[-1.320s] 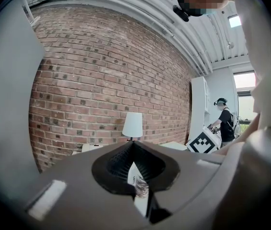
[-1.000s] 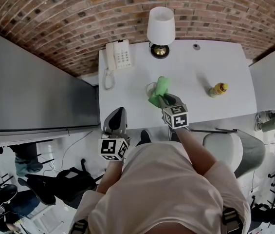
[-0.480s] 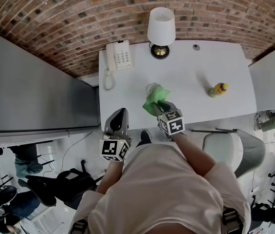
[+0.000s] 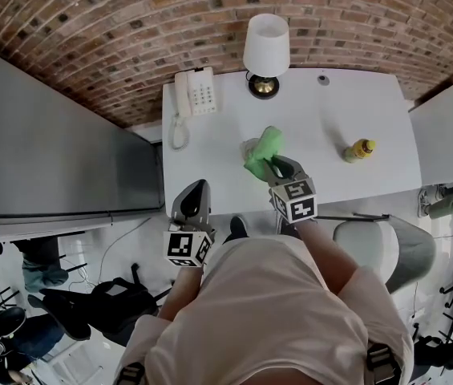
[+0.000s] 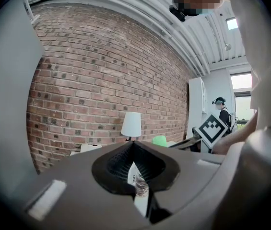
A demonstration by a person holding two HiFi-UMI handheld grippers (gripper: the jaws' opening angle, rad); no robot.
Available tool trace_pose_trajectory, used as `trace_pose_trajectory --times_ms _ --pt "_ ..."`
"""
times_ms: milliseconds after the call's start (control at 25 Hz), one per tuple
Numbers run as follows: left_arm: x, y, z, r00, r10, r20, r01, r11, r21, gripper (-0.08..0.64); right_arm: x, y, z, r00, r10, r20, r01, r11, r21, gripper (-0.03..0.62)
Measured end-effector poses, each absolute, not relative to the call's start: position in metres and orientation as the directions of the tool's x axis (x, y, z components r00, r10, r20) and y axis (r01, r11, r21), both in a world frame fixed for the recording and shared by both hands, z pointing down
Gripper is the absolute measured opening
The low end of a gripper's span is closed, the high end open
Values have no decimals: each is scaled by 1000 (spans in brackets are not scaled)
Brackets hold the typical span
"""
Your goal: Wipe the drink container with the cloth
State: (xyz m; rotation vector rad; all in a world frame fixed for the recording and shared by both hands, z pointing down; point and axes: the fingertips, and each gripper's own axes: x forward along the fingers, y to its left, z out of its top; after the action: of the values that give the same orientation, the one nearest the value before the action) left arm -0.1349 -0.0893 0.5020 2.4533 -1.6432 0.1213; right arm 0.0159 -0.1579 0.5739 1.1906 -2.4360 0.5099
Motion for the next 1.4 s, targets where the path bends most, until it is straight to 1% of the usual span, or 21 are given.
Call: trace_pose_trajectory --times_ms 160,280,400,600,760,1120,1280,1400 --pt "-135 -89 504 382 -908 174 -924 -367 111 11 25 -189 560 -549 -699 458 -817 564 -118 61" --pt "-135 -89 503 380 -909 171 -924 -365 111 11 23 -203 561 -543 -698 467 -815 572 -92 61" --pt "-135 -88 504 378 -909 175 -925 -363 111 11 18 -210 571 -530 -686 498 -814 576 -74 61" --pt "-133 -90 507 381 -906 184 -924 -365 116 11 10 -213 612 -476 -650 592 -809 588 -5 61" --pt "-132 -91 509 387 -903 184 -921 -370 120 11 5 -214 616 -463 -637 616 -785 617 48 61" --pt "-132 -93 511 393 -900 187 -918 -375 129 11 -16 -197 603 -510 -604 612 -735 676 55 61" --pt "-128 -93 511 400 -897 187 -916 -381 129 11 -24 -186 603 -544 -568 618 -709 704 23 61" --pt "-126 -92 512 405 -895 188 -913 -386 128 11 -35 -176 600 -583 -540 607 -703 709 -45 61"
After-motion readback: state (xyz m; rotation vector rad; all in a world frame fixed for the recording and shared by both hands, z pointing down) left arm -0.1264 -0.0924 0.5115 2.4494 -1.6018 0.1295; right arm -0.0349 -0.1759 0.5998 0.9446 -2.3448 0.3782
